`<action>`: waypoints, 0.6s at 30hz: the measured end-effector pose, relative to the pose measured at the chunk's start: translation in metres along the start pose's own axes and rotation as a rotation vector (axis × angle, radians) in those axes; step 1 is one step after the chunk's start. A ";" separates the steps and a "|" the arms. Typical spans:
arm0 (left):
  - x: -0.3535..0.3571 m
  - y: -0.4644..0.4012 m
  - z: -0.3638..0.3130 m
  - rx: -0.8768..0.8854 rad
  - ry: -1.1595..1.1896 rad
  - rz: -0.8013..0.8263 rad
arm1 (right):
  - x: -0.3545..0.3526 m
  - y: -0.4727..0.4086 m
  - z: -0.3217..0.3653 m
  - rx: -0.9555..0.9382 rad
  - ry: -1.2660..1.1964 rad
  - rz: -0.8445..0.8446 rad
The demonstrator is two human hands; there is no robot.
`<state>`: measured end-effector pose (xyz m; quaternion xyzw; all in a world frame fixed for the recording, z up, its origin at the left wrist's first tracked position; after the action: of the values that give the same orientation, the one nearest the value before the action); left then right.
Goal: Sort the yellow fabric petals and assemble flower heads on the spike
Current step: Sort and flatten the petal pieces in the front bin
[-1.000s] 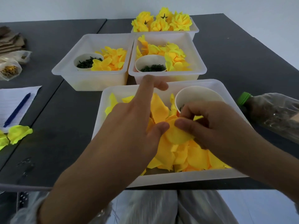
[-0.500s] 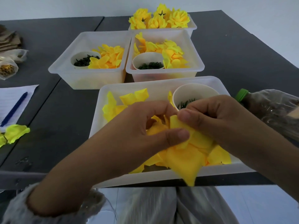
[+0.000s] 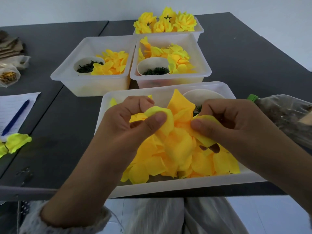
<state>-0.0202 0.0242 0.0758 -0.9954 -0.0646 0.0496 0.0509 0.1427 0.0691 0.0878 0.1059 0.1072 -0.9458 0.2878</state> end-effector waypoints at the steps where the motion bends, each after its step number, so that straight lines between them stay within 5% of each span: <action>1: 0.001 0.001 0.001 -0.016 0.015 0.007 | -0.001 0.001 0.000 0.000 0.006 -0.002; 11: 0.011 0.002 -0.010 0.057 -0.183 0.023 | -0.003 0.004 0.006 -0.155 0.404 -0.152; 18: 0.018 0.012 -0.013 0.127 -0.385 -0.055 | 0.001 -0.003 -0.009 0.009 0.400 -0.097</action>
<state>0.0003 0.0134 0.0858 -0.9601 -0.0969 0.2417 0.1019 0.1409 0.0736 0.0792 0.2878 0.1630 -0.9191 0.2143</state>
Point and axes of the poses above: each hand's wrist, its own y-axis away from the middle knuckle, its own x-axis out of the palm, z = x × y, the point moved 7 cm from there along -y, towards the middle knuckle, and after that the axes turned 4 degrees about -y, right-handed, at the moved point
